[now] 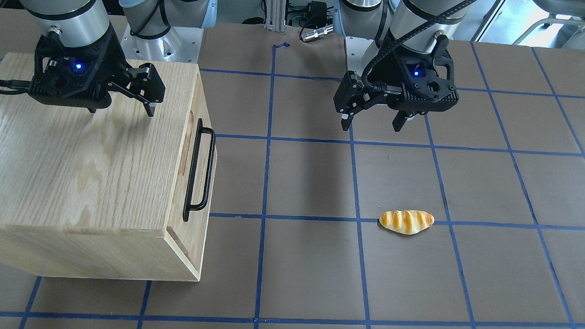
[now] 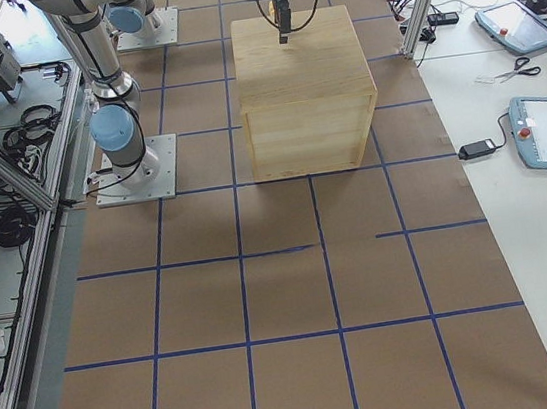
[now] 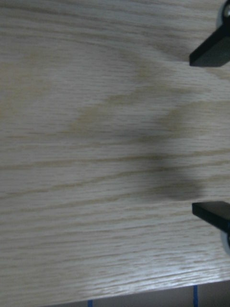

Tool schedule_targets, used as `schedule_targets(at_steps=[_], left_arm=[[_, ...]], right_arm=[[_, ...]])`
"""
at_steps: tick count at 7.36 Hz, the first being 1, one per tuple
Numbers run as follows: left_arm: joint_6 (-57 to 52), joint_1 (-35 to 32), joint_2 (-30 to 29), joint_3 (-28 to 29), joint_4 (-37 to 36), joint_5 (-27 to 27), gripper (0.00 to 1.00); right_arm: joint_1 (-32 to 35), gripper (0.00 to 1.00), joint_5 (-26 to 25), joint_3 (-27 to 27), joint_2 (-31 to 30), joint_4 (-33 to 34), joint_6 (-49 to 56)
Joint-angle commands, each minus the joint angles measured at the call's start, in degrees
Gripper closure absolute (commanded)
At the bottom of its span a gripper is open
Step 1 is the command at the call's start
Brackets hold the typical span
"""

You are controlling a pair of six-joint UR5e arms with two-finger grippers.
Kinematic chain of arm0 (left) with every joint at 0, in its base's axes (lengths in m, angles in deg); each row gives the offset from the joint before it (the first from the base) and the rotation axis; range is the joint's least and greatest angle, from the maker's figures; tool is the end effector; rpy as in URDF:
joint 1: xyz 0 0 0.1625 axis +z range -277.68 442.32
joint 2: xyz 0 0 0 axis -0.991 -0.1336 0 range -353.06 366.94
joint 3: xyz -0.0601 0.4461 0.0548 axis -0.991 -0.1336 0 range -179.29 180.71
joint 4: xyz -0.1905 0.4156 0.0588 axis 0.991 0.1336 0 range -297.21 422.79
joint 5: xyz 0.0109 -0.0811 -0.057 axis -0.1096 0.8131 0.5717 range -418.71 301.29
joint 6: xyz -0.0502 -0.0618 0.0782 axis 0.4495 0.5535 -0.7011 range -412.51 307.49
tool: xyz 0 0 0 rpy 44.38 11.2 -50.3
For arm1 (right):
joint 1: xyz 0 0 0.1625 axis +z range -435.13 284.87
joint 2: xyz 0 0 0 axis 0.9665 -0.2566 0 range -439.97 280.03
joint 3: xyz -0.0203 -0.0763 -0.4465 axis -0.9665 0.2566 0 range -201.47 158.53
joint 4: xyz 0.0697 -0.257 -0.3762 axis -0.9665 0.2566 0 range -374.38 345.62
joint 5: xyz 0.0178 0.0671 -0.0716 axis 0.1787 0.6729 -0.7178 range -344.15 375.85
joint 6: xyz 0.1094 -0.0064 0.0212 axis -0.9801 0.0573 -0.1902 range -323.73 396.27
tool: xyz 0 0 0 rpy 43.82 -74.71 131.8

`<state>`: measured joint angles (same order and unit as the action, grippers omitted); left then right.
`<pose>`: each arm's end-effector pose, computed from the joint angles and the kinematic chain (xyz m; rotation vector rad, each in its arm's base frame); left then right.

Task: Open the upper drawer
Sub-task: 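Move the left gripper toward the black drawer handle on the cabinet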

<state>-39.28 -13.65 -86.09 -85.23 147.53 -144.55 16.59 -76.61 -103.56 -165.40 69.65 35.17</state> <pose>-0.2005 -0.5587 0.5235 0.1867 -3.0426 0.1464 0.1456 -0.5670 0.5242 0.0185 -3.0966 -0.0696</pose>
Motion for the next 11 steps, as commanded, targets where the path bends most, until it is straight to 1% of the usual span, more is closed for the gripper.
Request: schedule_targets(at_steps=[1, 2, 3, 4, 5, 6, 8, 10, 11], left_arm=[[8.1, -3.3, -2.4, 0.0, -3.6, 0.4, 0.00], [17.0, -6.0, -4.4, -0.4, -7.4, 3.7, 0.00], [24.4, -7.4, -6.4, -0.4, -11.6, 6.6, 0.00], [30.3, -9.0, -7.9, -0.3, -12.8, 9.3, 0.00], [37.4, -10.5, -9.3, -0.4, -16.4, 12.2, 0.00], [40.3, -11.5, -10.9, -0.4, -19.8, 12.2, 0.00], [42.5, -14.8, -13.1, -0.1, -20.9, 12.2, 0.00], [44.8, -15.6, -14.4, -0.4, -23.9, 12.2, 0.00], [44.9, -16.3, -14.9, -0.4, -24.3, 12.1, 0.00]], right_arm=[[0.0, 0.00, 0.0, 0.0, 0.0, 0.0, 0.0], [0.0, 0.00, 0.0, 0.0, 0.0, 0.0, 0.0], [0.0, 0.00, 0.0, 0.0, 0.0, 0.0, 0.0], [0.0, 0.00, 0.0, 0.0, 0.0, 0.0, 0.0], [0.0, 0.00, 0.0, 0.0, 0.0, 0.0, 0.0], [0.0, 0.00, 0.0, -0.1, 0.0, 0.0, 0.0], [0.0, 0.00, 0.0, 0.0, 0.0, 0.0, 0.0], [0.0, 0.00, 0.0, 0.0, 0.0, 0.0, 0.0], [0.0, 0.00, 0.0, -0.1, 0.0, 0.0, 0.0]])
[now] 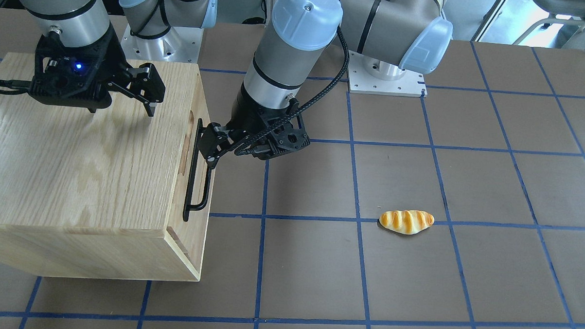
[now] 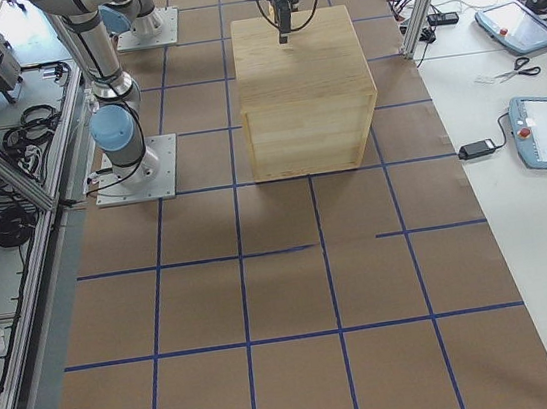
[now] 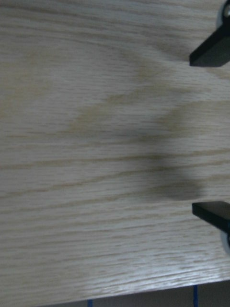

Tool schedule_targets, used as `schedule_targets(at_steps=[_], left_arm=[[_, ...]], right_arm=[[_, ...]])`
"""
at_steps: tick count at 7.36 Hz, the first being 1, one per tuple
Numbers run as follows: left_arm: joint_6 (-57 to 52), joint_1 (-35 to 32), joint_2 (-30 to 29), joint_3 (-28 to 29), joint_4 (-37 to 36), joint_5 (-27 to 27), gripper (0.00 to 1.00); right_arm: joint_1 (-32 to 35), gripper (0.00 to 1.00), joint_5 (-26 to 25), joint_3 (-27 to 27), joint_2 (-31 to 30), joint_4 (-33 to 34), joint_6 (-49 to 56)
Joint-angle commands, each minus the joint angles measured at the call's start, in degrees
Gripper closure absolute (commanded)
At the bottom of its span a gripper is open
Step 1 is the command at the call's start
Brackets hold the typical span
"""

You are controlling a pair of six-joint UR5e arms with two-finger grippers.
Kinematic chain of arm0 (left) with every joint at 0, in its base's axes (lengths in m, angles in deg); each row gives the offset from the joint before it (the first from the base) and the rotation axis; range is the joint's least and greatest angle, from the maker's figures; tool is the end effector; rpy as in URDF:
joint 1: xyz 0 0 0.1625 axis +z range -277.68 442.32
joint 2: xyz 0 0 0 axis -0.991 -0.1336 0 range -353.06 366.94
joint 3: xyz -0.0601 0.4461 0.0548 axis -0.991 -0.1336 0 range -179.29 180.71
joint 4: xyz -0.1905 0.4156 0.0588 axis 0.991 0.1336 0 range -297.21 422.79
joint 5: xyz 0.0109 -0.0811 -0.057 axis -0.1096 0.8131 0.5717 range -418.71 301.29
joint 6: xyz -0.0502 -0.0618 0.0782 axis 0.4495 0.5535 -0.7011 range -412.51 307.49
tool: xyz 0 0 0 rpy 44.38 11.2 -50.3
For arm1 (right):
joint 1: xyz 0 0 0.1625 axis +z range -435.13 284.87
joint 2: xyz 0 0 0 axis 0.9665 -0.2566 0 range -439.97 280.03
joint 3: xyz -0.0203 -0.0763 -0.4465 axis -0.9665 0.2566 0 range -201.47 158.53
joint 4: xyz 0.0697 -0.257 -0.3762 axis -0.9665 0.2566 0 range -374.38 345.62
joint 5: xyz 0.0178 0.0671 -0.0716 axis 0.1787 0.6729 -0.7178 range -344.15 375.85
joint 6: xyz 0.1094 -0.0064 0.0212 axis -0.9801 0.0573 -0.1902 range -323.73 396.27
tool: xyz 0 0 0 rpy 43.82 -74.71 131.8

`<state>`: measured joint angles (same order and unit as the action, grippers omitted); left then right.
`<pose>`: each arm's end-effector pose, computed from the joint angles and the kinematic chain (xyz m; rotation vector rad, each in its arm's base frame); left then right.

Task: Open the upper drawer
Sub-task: 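Move the left gripper toward the black drawer handle on the cabinet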

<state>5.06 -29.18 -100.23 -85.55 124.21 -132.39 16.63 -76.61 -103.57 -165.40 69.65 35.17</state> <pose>-0.4050 -0.5792 0.4159 0.8030 -2.6364 0.0310 0.1460 -0.5669 0.5241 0.0196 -3.0965 -0.0698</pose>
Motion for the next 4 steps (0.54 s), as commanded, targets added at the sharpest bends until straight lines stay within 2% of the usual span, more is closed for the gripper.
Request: schedule_targets(at_steps=[1, 4], left_arm=[[0.4, -1.0, -1.1, 0.0, -0.9, -0.1, 0.00], [-0.4, -1.2, -2.1, -0.2, -1.0, 0.1, 0.00]], right_arm=[[0.0, 0.00, 0.0, 0.0, 0.0, 0.0, 0.0], [0.0, 0.00, 0.0, 0.0, 0.0, 0.0, 0.0]])
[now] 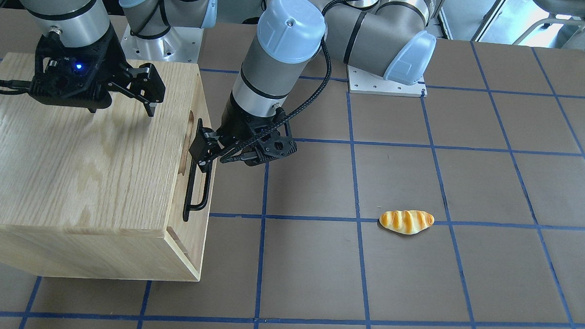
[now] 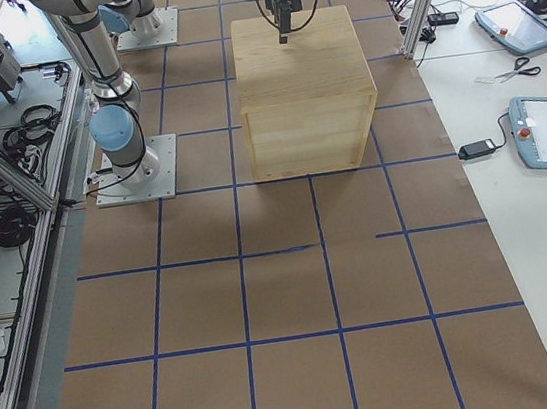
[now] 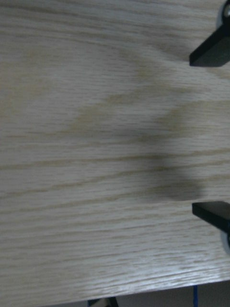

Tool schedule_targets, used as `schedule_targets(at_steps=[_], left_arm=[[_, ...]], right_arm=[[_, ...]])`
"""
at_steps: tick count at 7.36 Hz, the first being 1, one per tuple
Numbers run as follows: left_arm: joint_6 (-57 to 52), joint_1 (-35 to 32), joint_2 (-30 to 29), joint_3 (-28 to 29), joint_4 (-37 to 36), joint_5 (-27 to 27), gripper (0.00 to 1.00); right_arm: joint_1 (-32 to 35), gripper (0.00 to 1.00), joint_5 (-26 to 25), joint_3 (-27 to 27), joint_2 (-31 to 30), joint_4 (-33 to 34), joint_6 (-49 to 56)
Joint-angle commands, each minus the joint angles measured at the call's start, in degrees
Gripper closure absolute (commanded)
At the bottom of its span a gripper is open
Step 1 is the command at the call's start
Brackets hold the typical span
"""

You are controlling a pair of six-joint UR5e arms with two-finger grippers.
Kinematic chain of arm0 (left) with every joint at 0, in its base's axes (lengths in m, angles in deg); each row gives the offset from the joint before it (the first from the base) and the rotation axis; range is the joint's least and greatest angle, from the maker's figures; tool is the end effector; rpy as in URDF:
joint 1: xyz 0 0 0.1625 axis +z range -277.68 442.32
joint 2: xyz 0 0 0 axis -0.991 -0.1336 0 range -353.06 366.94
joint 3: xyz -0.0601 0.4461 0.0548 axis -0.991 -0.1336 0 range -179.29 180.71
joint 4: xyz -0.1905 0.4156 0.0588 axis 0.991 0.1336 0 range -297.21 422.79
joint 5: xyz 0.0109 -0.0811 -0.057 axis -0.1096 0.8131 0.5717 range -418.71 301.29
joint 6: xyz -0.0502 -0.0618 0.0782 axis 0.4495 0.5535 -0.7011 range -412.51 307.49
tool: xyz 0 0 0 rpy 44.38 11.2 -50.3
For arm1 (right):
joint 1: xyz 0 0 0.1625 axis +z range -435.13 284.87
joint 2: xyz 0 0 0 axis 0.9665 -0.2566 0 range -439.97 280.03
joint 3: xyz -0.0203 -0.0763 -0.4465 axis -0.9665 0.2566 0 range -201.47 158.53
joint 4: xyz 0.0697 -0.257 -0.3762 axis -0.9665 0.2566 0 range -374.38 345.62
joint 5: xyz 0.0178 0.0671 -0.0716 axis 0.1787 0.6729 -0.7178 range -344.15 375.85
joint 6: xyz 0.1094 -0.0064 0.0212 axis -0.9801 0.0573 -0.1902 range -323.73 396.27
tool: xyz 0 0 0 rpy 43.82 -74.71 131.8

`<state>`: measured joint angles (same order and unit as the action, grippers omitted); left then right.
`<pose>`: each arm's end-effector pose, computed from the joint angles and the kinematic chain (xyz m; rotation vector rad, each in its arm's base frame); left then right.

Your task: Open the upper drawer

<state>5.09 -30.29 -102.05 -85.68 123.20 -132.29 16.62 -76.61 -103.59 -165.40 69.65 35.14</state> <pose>-0.4197 -0.5791 0.3949 0.7835 -2.6516 0.0065 0.1459 -0.5669 0.5239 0.0185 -3.0965 -0.0703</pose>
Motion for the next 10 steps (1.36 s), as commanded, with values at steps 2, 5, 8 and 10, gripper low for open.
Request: schedule_targets(at_steps=[2, 5, 8, 10], left_arm=[[-0.6, -0.1, -0.6, -0.2, -0.1, 0.2, 0.00], [-3.7, -0.1, -0.9, -0.2, -0.1, 0.1, 0.00], [-13.5, 0.0, -0.9, -0.4, 0.1, -0.2, 0.00], [-17.8, 0.8, 0.4, -0.4, 0.2, -0.2, 0.00]], right_arm=[[0.0, 0.00, 0.0, 0.0, 0.0, 0.0, 0.0], [0.0, 0.00, 0.0, 0.0, 0.0, 0.0, 0.0], [0.0, 0.00, 0.0, 0.0, 0.0, 0.0, 0.0], [0.0, 0.00, 0.0, 0.0, 0.0, 0.0, 0.0]])
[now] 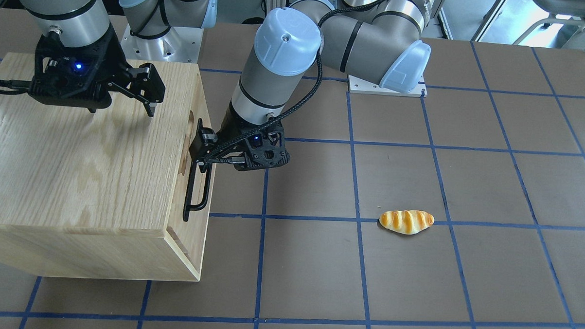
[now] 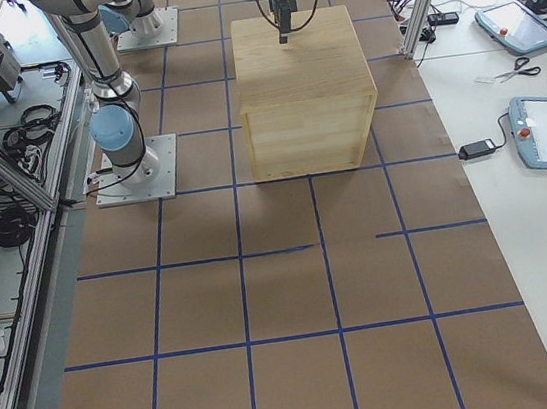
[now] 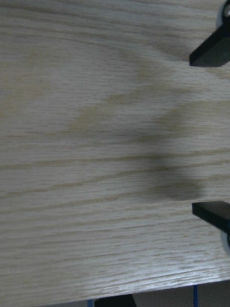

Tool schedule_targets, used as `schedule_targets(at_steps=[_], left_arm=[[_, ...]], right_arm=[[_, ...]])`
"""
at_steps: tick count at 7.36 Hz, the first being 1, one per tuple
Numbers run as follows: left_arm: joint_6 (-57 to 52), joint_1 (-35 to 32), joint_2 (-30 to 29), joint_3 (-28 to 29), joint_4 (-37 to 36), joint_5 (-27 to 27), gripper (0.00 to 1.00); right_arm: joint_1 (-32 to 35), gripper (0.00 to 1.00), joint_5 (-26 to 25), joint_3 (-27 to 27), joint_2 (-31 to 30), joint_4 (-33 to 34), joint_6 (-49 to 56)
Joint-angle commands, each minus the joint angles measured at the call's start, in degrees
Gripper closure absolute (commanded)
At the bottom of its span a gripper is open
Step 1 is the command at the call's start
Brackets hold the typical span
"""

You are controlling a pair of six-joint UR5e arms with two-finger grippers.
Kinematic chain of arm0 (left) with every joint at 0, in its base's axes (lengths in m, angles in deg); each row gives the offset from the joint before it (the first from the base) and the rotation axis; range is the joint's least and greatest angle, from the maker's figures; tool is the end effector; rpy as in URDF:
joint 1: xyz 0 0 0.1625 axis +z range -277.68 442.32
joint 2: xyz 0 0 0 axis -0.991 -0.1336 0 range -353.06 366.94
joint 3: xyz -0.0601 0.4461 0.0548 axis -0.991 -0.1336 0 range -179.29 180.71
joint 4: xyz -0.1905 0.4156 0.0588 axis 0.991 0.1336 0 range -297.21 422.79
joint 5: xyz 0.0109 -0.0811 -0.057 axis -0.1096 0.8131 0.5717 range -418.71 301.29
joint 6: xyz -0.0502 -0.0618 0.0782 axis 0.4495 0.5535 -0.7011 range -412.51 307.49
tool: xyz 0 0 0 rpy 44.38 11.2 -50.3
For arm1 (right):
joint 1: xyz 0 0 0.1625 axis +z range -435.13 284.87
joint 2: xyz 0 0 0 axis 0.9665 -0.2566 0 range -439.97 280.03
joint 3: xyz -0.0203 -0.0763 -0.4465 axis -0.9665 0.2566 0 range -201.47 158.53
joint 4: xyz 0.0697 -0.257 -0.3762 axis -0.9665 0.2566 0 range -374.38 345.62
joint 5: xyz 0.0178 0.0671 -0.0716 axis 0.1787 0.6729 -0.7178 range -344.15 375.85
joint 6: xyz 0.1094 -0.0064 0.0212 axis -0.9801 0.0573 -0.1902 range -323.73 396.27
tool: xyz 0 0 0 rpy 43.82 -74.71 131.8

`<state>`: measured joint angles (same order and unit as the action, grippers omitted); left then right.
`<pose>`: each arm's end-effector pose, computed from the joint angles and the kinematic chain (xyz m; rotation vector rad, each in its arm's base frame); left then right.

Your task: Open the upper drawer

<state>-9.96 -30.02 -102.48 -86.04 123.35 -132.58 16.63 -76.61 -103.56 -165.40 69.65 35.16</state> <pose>-0.4166 -0.5816 0.3857 0.4426 -2.7457 0.0614 0.1460 -0.5669 0.5242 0.0193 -3.0966 -0.0695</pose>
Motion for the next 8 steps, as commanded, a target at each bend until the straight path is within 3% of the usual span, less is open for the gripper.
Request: schedule_targets(at_steps=[1, 4, 8], left_arm=[[-5.0, 1.2, 0.8, -0.1, 0.3, 0.0, 0.00], [-5.2, 1.2, 0.6, -0.8, -0.1, 0.5, 0.00], [-2.9, 1.9, 0.5, -0.3, 0.0, 5.1, 0.00]], right_arm=[[0.0, 0.00, 0.0, 0.0, 0.0, 0.0, 0.0], [0.0, 0.00, 0.0, 0.0, 0.0, 0.0, 0.0], [0.0, 0.00, 0.0, 0.0, 0.0, 0.0, 0.0]])
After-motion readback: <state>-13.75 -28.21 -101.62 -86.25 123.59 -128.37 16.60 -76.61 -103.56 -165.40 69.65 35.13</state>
